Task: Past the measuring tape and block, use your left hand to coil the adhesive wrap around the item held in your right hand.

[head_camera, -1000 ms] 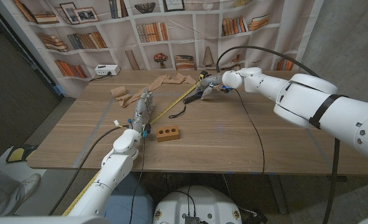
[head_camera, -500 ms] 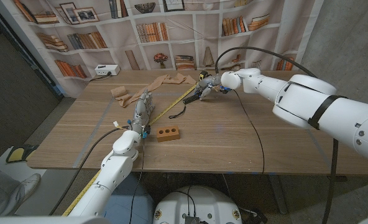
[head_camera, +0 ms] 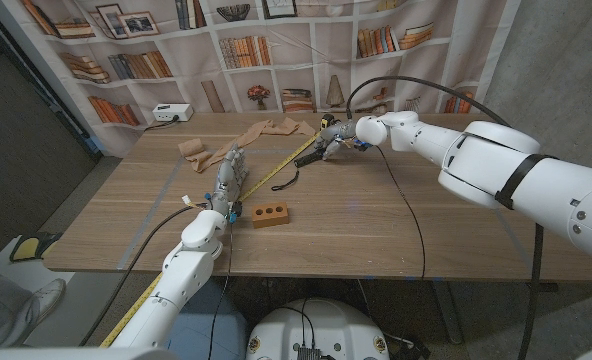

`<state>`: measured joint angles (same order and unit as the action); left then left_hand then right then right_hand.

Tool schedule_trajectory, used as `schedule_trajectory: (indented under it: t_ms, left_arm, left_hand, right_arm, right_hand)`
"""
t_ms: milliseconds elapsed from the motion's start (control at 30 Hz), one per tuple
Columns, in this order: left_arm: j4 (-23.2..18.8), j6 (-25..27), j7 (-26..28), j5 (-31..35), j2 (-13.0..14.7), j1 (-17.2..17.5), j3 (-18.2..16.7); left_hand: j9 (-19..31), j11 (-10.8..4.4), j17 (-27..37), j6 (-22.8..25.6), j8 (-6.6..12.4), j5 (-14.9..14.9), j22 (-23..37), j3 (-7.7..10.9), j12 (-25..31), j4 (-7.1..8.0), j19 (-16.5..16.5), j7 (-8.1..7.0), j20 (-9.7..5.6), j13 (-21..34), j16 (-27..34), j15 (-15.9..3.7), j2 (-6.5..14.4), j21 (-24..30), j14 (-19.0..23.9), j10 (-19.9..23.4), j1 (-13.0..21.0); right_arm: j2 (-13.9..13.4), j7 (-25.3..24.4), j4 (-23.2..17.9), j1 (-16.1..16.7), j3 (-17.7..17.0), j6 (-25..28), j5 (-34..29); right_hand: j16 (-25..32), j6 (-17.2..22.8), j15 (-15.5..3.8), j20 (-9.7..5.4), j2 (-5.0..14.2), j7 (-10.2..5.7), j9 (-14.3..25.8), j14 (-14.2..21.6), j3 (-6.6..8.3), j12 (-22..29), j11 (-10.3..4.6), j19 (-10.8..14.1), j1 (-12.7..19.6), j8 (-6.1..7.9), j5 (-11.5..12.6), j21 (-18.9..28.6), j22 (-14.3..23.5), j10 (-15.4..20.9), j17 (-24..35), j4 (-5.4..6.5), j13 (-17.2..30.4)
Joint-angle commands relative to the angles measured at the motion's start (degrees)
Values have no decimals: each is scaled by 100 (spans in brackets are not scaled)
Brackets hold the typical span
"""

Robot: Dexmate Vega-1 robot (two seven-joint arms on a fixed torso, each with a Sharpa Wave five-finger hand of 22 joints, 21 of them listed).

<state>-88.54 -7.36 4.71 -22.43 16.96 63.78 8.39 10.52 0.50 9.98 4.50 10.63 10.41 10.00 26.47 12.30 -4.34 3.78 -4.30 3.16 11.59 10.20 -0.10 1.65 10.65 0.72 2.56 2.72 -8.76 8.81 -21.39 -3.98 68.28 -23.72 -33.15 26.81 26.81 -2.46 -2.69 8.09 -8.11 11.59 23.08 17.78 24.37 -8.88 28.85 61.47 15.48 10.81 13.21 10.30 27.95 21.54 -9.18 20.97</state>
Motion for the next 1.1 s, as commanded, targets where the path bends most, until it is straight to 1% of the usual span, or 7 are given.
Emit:
schedule_trajectory:
  t_ms: [33, 233, 400, 500, 600, 833, 1100]
  left_arm:
    - [-47, -4, 44, 28, -18, 38, 32]
    - [-83, 5, 72, 42, -25, 58, 50]
    - [-107, 2, 93, 60, -32, 70, 68]
    - [-123, 5, 104, 66, -37, 74, 78]
    - [-135, 12, 96, 78, -28, 70, 95]
    - [-144, 6, 83, 90, -30, 58, 123]
    - [-191, 1, 103, 96, -24, 95, 125]
  left_hand:
    - [19, 14, 34, -22, 39, 19, 14, -14, 28, -9, 18, -20, -10, 9, 46, 13, 49, 52, -34, 46, 7]
    - [19, -1, 34, -28, 36, 19, 14, -16, 31, -9, 18, -23, -8, 9, 48, 13, 49, 52, -30, 52, 6]
    - [19, 5, 34, -19, 40, 19, 14, -17, 31, -9, 17, -14, -7, 9, 48, 18, 50, 52, -31, 53, 6]
    - [19, -2, 35, -21, 39, 19, 14, -17, 31, -9, 16, -19, -7, 9, 48, 17, 51, 52, -31, 53, 5]
    - [19, 2, 35, -24, 38, 19, 14, -18, 31, -9, 16, -23, -8, 9, 49, 15, 52, 52, -28, 53, 5]
    - [19, -3, 35, -17, 40, 19, 14, -19, 30, -9, 15, -18, -6, 10, 49, 21, 53, 52, -28, 50, 5]
    - [19, 11, 35, -30, 35, 19, 14, -22, 31, -9, 22, -23, -8, 10, 50, 16, 53, 55, -24, 54, 3]
  right_arm:
    - [-72, 28, -20, 32, -65, -151, -63]
    - [-99, 38, -29, 53, -127, -208, -102]
    - [-139, 48, -44, 84, -188, -289, -136]
    - [-178, 37, -62, 106, -243, -358, -157]
    - [-221, 14, -87, 131, -308, -436, -186]
    - [-357, 35, -209, 204, -528, -695, -275]
    - [-466, 73, -338, 319, -828, -890, -305]
  right_hand:
    - [78, 121, -1088, -133, 4, -33, 32, 122, -28, 56, 0, 94, 116, 42, 34, 54, 20, 125, 66, -30, 38]
    - [233, 367, -1095, -108, -13, -38, 38, 345, -83, 162, -47, 139, 200, 89, 19, 72, 35, 375, 199, -17, 69]
    - [431, 610, -1108, -170, 0, -64, 46, 716, -124, 287, -182, 304, 325, 121, 16, 146, 53, 689, 360, -7, 107]
    - [506, 737, -1108, -202, 3, -79, 49, 899, -141, 326, -199, 419, 363, 144, 16, 198, 61, 833, 418, 4, 98]
    - [697, 818, -1125, -240, 46, -117, 46, 1388, -138, 313, -222, 562, 438, 127, 27, 273, 74, 874, 529, 9, 84]
    - [750, 1099, -1132, -369, 47, -185, 52, 1780, -106, 408, -251, 802, 656, 161, 29, 431, 113, 1203, 634, -17, 103]
    - [799, 1365, -1133, -405, 70, -174, 61, 2084, -99, 500, -268, 943, 775, 206, 22, 570, 153, 1444, 739, -2, 164]
